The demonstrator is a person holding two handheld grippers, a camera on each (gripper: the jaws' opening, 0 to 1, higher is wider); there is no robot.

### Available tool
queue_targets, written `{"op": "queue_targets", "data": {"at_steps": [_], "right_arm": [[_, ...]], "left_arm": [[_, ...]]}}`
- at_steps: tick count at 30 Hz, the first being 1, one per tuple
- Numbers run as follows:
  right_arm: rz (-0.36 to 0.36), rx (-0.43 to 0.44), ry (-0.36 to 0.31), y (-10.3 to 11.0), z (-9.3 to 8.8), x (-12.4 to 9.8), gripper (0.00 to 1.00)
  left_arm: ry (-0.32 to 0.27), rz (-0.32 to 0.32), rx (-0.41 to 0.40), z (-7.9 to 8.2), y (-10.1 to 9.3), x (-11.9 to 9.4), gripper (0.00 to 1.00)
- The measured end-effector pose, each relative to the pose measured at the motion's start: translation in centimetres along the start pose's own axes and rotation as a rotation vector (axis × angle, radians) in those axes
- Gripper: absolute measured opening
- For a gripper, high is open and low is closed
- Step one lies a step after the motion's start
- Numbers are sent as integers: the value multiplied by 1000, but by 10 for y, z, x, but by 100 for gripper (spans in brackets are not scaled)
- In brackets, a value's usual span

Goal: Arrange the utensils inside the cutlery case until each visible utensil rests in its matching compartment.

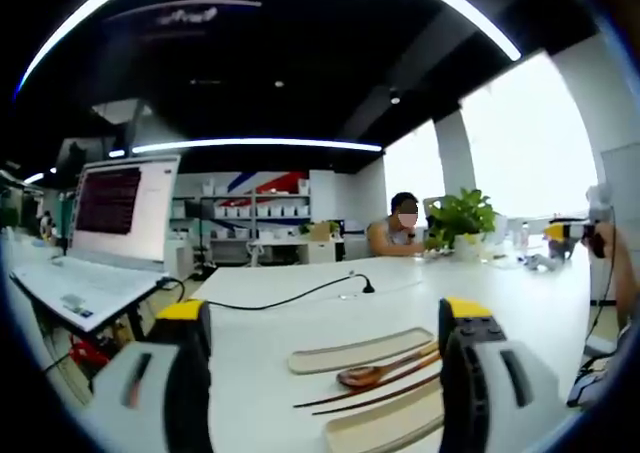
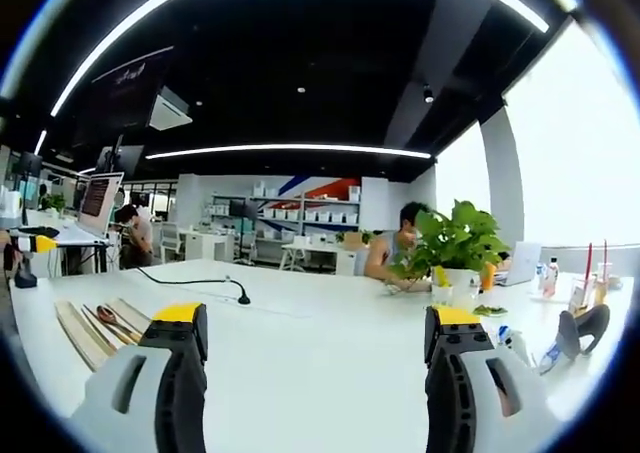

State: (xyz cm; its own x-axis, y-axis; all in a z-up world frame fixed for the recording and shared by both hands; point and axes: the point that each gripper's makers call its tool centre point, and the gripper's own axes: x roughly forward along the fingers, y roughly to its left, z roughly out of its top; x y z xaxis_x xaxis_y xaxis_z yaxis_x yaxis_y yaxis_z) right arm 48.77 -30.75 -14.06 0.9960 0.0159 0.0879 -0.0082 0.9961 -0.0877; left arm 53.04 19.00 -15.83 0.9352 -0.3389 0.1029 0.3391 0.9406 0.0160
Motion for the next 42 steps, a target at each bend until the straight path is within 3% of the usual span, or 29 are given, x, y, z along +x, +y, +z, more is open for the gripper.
{"op": "queue_targets", "data": {"at_steps": [23,42], "right_arm": [[211,-80,9,55,33,32,91],[365,-154,61,102,33,55,89]], "left_arm": [[4,-12,2,1,0,-1,99],[10,-7,-2,0,3,-2,98]]}}
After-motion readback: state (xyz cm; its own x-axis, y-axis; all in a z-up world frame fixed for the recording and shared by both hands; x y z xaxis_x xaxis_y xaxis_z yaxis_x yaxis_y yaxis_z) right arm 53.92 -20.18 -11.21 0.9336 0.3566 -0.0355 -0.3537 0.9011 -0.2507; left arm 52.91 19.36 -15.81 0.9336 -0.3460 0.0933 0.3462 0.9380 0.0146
